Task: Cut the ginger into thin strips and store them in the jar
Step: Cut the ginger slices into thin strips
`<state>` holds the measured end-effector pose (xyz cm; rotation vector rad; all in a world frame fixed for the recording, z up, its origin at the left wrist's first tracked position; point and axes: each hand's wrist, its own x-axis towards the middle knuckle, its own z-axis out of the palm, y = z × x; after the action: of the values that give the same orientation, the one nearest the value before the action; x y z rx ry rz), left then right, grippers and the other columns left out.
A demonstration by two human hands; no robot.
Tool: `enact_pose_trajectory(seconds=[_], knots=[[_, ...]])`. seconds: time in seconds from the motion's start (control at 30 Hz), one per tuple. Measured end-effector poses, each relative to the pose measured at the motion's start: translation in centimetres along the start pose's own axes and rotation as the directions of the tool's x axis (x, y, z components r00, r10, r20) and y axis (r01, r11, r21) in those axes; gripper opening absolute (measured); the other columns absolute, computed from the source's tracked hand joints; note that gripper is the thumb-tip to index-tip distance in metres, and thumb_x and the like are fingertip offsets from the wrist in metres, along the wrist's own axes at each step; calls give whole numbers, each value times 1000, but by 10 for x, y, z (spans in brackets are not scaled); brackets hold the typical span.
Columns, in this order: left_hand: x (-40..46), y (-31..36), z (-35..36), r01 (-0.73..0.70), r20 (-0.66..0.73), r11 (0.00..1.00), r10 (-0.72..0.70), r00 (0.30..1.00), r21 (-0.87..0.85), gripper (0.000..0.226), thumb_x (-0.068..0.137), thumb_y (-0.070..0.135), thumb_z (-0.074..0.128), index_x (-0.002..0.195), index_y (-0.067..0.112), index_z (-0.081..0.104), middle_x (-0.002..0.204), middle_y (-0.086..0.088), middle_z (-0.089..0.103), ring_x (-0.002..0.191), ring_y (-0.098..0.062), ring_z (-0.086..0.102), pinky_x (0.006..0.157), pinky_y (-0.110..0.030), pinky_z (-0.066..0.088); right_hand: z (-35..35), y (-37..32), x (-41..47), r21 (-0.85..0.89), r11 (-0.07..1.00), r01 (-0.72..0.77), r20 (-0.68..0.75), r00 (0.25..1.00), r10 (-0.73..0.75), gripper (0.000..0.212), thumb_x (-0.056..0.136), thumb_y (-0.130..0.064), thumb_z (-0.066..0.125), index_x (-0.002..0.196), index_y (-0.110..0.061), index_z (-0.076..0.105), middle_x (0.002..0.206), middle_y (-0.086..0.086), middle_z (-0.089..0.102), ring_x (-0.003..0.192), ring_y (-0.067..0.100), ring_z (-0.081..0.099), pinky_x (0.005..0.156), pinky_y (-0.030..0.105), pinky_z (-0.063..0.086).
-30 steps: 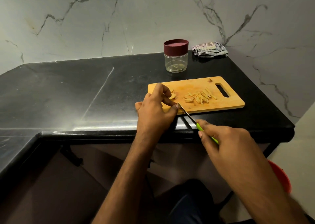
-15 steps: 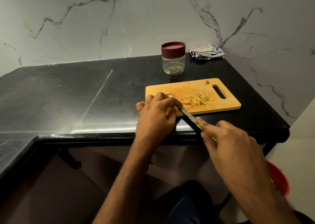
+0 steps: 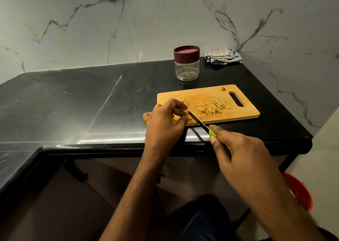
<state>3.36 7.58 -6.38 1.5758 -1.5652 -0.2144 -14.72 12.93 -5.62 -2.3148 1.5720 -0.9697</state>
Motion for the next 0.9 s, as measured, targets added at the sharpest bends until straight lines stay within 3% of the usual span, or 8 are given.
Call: enact_pose_trajectory(seconds=[0.1,0.33,0.5,0.6,0.77,0.9], knots=[[1,1,-1,8,23,1000,-9,1000,13,25,89,27,73,100,40,55,85,23,66,99,-2,50,82,-29,17,0,-1,-3,-11,1000,12,9,1000,-12,42,94,-41,43,132,-29,56,89,-8,65,74,4,57,63,22,51],[4,-1,0,-14,64,999,11,998,45,26,91,25,70,102,40,52,82,21,62,95,-4,48,83,-32,20,6,-6,-2,-40,999,2,37,999,0,38,94,-30,51,130,-22,58,70,-6,54,58,7,50,47,23,43],[4,-2,1,-11,54,999,8,999,42,25,91,25,69,102,40,52,82,21,62,94,-4,48,83,-32,20,9,-9,7,-47,999,-4,83,997,8,43,99,-37,40,142,-33,42,82,-8,54,70,7,52,57,23,46],[3,0,2,-21,62,996,16,998,91,25,92,27,66,108,40,53,86,21,62,99,-5,47,83,-32,19,1,-9,-3,-87,996,8,70,998,-2,43,97,-39,41,140,-36,44,77,-11,49,68,6,49,53,16,35],[2,2,2,-86,83,977,71,994,193,18,95,26,60,102,43,60,100,20,60,103,-4,41,81,-32,17,-1,-2,-7,-206,978,-34,46,998,44,46,98,-42,38,143,-47,30,78,-9,40,69,6,46,51,19,30],[0,3,3,-139,121,953,109,987,270,24,98,27,55,101,47,67,101,18,50,103,-6,37,81,-30,14,0,0,-4,-237,971,-41,36,998,51,45,97,-41,40,141,-47,34,77,-8,39,66,7,47,49,20,29]])
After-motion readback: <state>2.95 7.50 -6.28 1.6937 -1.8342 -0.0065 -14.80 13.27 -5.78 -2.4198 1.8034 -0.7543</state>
